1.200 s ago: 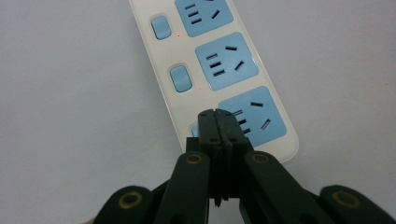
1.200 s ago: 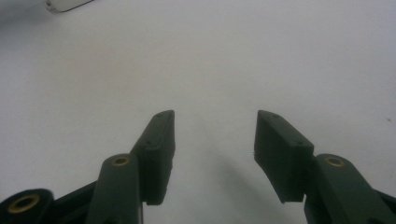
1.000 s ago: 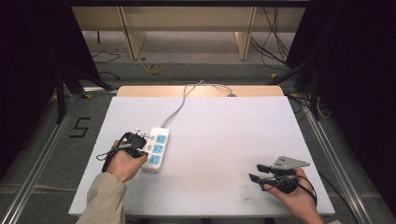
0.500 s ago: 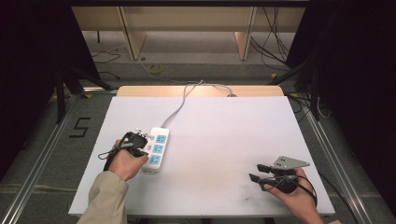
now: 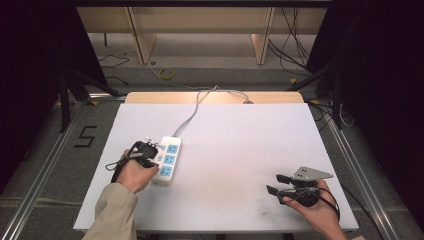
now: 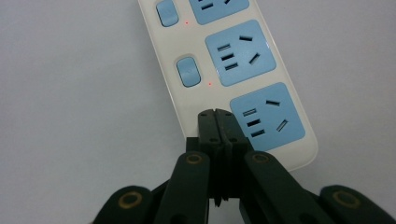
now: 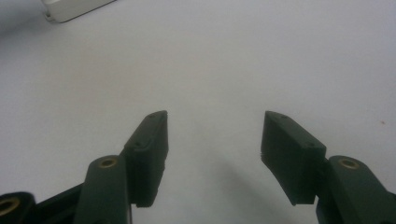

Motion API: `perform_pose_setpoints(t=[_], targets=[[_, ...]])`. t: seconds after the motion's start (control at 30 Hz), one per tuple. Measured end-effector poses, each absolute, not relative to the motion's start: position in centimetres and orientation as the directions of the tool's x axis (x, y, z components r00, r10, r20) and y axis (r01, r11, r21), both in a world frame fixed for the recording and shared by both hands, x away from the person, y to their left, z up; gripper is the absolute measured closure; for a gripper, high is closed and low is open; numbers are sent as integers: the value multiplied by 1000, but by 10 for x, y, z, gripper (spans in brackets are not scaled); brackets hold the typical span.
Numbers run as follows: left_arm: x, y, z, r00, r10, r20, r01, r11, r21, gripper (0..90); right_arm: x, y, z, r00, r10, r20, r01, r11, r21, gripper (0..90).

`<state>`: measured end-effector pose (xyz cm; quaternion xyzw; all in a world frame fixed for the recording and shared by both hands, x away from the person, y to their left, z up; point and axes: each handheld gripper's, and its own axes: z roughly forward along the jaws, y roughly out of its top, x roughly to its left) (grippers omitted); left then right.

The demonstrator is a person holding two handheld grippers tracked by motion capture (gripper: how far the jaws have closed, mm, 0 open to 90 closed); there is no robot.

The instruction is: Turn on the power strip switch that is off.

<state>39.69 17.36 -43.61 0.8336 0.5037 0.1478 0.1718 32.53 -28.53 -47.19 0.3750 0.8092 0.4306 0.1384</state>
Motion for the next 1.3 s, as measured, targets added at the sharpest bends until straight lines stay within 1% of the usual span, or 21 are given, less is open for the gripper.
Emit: perform_pose_setpoints(t=[0.4,1.3], targets=[[399,171,-438,445,893,72,794,-430,430,897,326,-286,-472,-670,735,105,492,334,804,375],[400,169,-439,431,899,76,803,-420,422,898,325,-285,-472,-673,734,91,484,345,804,375]])
